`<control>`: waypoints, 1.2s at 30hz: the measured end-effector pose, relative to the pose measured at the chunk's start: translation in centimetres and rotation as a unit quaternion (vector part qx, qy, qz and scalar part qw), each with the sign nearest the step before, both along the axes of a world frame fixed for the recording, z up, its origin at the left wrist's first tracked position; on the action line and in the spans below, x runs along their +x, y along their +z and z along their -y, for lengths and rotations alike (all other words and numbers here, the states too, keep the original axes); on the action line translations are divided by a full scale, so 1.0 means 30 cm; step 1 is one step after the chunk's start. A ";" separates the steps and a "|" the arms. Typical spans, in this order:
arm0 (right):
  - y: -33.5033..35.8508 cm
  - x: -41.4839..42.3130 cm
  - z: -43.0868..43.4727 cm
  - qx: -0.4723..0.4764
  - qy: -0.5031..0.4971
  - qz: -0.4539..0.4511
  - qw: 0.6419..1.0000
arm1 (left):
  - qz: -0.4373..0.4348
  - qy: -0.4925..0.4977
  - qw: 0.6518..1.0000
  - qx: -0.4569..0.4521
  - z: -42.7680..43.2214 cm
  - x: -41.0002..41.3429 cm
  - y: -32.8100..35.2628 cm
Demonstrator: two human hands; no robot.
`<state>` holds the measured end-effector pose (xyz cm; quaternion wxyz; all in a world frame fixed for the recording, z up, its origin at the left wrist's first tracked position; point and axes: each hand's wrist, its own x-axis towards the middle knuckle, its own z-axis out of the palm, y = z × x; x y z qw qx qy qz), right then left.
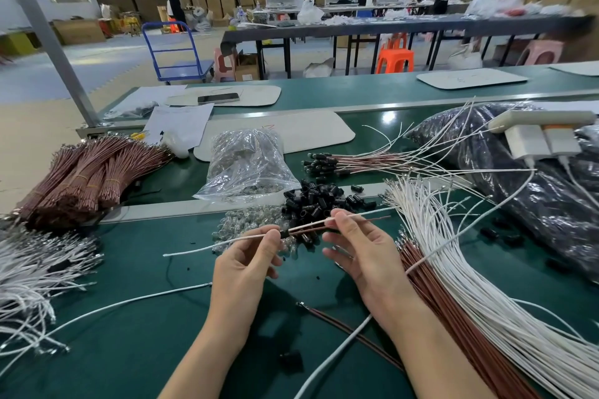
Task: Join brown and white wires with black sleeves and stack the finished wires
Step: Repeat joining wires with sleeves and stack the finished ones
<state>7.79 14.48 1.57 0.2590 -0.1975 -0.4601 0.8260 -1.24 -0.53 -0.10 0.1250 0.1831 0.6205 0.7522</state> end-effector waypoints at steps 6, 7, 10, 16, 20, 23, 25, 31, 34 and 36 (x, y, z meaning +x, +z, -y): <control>0.013 0.035 -0.063 -0.061 -0.031 -0.054 0.996 | 0.051 0.018 0.998 0.042 0.005 -0.014 0.004; 0.014 0.043 -0.074 -0.068 -0.035 -0.065 0.995 | 0.062 0.021 0.997 0.050 0.007 -0.017 0.005; 0.015 0.067 -0.110 -0.081 -0.054 -0.094 0.991 | 0.099 0.028 0.992 0.074 0.011 -0.026 0.013; 0.023 0.110 -0.164 -0.069 -0.129 -0.099 0.984 | 0.141 0.015 0.985 0.095 0.017 -0.025 0.032; 0.024 0.124 -0.185 -0.097 -0.167 -0.105 0.976 | 0.149 0.012 0.984 0.099 0.022 -0.022 0.037; 0.026 0.125 -0.193 -0.101 -0.179 -0.106 0.973 | 0.162 0.012 0.981 0.109 0.022 -0.022 0.040; 0.024 0.124 -0.201 -0.105 -0.192 -0.115 0.969 | 0.170 0.008 0.979 0.116 0.024 -0.022 0.040; 0.012 0.099 -0.199 -0.122 -0.116 -0.115 0.979 | 0.230 0.012 0.961 0.154 0.039 -0.040 0.045; -0.009 0.061 -0.130 -0.149 -0.045 -0.079 0.985 | 0.292 -0.001 0.932 0.213 0.047 -0.052 0.050; -0.020 0.038 -0.073 -0.170 -0.021 -0.072 0.983 | 0.318 -0.010 0.913 0.254 0.048 -0.053 0.052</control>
